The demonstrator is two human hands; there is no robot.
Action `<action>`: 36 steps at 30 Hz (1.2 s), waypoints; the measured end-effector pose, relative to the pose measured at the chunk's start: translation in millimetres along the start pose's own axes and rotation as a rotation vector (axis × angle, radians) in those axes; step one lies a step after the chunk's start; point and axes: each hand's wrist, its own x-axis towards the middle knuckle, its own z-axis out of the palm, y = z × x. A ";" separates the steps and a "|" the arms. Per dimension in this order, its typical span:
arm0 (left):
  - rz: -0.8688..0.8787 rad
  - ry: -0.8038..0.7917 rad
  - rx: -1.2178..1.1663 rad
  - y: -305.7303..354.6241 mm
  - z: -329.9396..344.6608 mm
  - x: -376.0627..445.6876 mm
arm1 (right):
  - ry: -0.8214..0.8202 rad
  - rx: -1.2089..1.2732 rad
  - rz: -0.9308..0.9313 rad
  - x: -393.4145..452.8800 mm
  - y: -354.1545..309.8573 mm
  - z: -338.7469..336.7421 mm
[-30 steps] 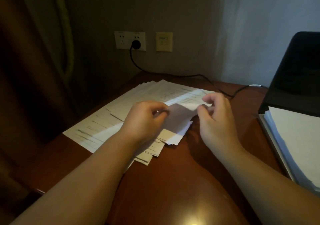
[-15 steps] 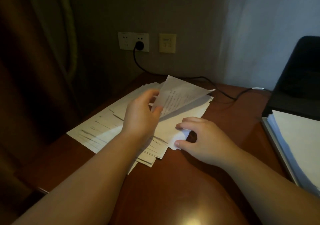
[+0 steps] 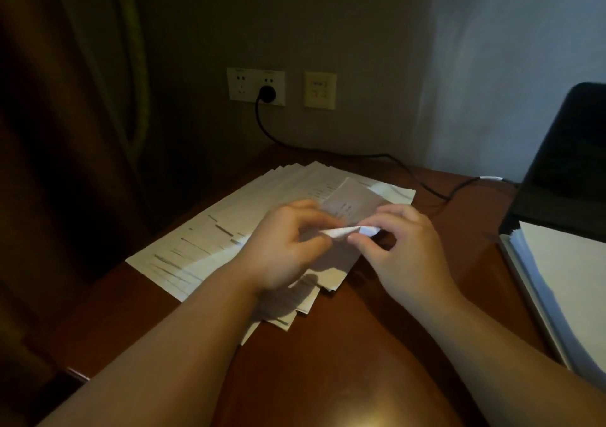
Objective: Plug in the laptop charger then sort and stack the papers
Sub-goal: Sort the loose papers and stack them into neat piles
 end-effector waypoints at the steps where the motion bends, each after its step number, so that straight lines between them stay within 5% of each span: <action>1: 0.006 -0.020 -0.007 -2.3 -0.8 0.1 | 0.016 0.024 0.022 0.2 -1.4 0.3; 4: -0.008 0.017 0.084 -2.8 4.7 -0.8 | 0.065 0.078 0.061 -0.9 -4.9 -0.2; 7: -0.147 0.189 -0.068 5.0 11.2 -0.4 | 0.116 0.120 0.098 -3.6 -8.3 -5.5; 13: -0.310 0.483 -0.187 10.5 8.8 0.8 | -0.171 -0.054 0.030 -13.3 -6.2 -3.3; 27: -0.254 0.550 -0.217 16.1 6.1 1.2 | -0.496 -0.254 -0.019 -14.4 -23.1 -5.4; 31: -0.217 0.554 -0.158 12.5 5.2 -0.2 | -0.489 -0.239 -0.013 -13.8 -22.7 -5.0; 36: -0.152 0.380 -0.173 10.8 10.6 -4.8 | -0.427 -0.209 -0.006 -12.0 -15.6 2.2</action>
